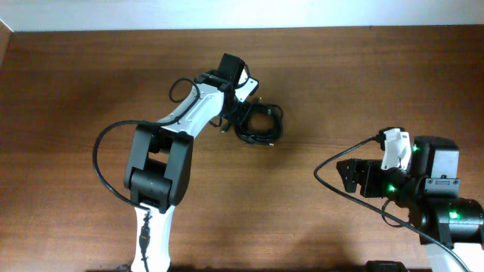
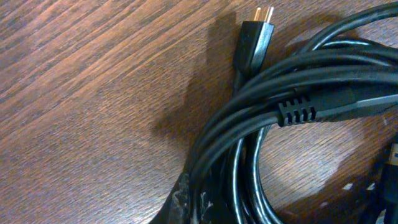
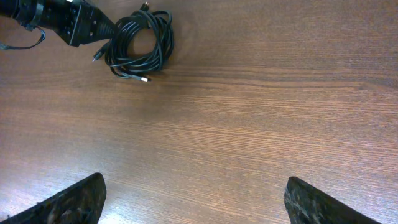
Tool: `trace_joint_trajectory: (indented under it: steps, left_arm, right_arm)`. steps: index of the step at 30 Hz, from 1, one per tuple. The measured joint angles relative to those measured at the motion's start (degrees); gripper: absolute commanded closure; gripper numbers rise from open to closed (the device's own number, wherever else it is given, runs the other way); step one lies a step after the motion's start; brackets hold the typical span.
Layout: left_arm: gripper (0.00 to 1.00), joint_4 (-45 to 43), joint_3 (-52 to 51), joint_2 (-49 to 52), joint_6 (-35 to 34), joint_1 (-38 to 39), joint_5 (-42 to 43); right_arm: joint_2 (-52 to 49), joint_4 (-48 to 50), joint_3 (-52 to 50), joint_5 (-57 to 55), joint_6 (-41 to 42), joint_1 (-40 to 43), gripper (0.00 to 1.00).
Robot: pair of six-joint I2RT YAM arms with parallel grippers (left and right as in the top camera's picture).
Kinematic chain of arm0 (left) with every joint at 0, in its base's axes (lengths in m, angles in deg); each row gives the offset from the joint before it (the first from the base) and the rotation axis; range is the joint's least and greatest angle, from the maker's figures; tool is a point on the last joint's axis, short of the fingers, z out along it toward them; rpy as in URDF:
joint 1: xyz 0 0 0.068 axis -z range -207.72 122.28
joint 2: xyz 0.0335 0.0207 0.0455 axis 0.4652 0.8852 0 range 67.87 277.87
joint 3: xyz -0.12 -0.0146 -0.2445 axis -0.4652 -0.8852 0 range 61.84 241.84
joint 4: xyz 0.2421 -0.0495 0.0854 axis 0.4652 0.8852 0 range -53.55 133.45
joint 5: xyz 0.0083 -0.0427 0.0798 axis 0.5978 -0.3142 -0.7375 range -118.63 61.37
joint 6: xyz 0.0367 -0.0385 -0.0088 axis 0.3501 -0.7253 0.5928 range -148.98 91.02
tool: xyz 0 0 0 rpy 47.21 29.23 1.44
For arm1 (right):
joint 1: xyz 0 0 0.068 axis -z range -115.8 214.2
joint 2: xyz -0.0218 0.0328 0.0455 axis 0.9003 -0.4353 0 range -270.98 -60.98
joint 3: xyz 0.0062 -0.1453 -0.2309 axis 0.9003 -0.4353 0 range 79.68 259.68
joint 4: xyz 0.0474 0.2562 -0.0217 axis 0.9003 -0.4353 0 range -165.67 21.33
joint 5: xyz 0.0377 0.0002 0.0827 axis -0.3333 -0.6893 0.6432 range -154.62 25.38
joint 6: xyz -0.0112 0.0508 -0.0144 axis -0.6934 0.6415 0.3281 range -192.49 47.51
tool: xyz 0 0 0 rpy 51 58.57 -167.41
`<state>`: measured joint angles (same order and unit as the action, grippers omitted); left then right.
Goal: Untangle cables
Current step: 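Grasp a black cable connector end with the left gripper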
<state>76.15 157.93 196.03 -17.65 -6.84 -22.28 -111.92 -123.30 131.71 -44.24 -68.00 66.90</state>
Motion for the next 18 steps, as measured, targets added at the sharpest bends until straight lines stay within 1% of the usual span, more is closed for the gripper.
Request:
trace_joint_trajectory:
  steps: [2, 6, 9, 10, 14, 15, 18]
  left_arm:
    - [1.00, 1.25, 0.35, 0.00, 0.00, 0.00, 0.15]
    - [1.00, 8.26, 3.74, -1.20, -0.72, 0.17, 0.31]
    - [1.00, 12.00, 7.04, -8.66, -2.62, 0.52, 0.15]
    - [1.00, 13.00, 7.89, -13.31, -3.30, 0.90, 0.04]
    - [1.00, 14.97, 8.26, -21.57, -5.46, 3.32, -2.19]
    - [1.00, 17.11, 8.26, -25.38, -6.12, 5.14, -2.80]
    - [1.00, 19.32, 8.26, -33.35, -6.71, 8.52, -4.94]
  right_arm:
    - [0.00, 0.02, 0.00, 0.00, 0.00, 0.00, 0.09]
    - [0.00, 0.24, 0.00, -0.42, -0.04, 0.00, 0.09]
    - [-0.02, 0.20, 0.00, -0.46, 0.02, 0.00, 0.09]
    - [-0.17, 0.37, 0.00, -0.59, 0.00, 0.00, 0.09]
    - [-1.33, 0.66, 0.00, -0.79, 0.00, 0.00, 0.09]
    - [-1.31, 0.79, 0.00, -0.85, 0.00, 0.00, 0.10]
    - [-1.40, 0.76, 0.00, -0.83, 0.00, 0.00, 0.10]
